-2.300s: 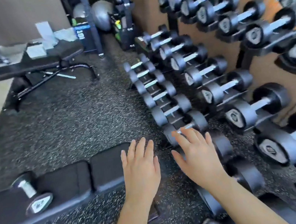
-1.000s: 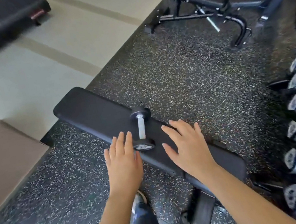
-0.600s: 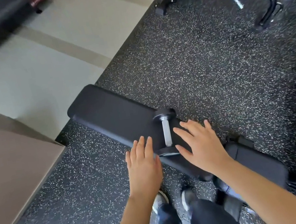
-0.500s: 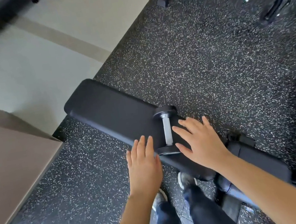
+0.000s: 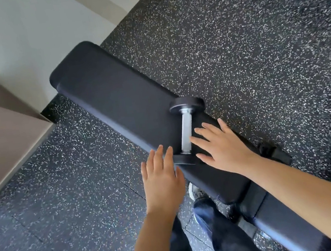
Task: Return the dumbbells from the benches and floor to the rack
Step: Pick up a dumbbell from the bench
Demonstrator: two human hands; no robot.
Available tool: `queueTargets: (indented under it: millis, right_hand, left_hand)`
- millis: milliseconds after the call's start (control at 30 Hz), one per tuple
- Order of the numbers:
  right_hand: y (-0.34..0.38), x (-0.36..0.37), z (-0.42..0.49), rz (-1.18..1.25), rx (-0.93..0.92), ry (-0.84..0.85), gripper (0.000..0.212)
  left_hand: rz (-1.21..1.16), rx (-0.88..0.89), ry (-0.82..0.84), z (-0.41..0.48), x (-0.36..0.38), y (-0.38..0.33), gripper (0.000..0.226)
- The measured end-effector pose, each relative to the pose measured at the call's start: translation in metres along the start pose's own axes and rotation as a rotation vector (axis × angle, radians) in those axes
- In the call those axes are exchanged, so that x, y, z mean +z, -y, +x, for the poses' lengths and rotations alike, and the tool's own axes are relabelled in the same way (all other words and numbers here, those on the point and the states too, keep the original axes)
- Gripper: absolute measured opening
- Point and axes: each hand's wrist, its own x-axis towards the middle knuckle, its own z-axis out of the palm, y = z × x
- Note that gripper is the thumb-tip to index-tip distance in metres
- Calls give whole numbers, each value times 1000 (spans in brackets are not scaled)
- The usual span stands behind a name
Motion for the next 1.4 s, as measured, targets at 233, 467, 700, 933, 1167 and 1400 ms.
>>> queueTargets:
  millis: [233,467,700,933,1167,1400]
  right_hand:
    - [-34,48,24,-6,-138,41,44]
    - [-50,91,46,90,-195,286,54]
    - [-56,115,59,102,-320,318,58]
    - [-64,127,83,71,-387,367,60]
    - [-66,133,86,-41,-537,172,55]
    - [-57,137,78,-42,-419,51,49]
  left_hand:
    - [17,-65,5,18,53,10,46]
    - [-56,-174,-39,32,92,15,48]
    - [-114,-219,-51,34,115,11,49]
    - [-174,-241,-87,33,128,5,47]
    - [-184,-261,-99,33,137,-1,56]
    - [-177,-286,-124,35,139,1,69]
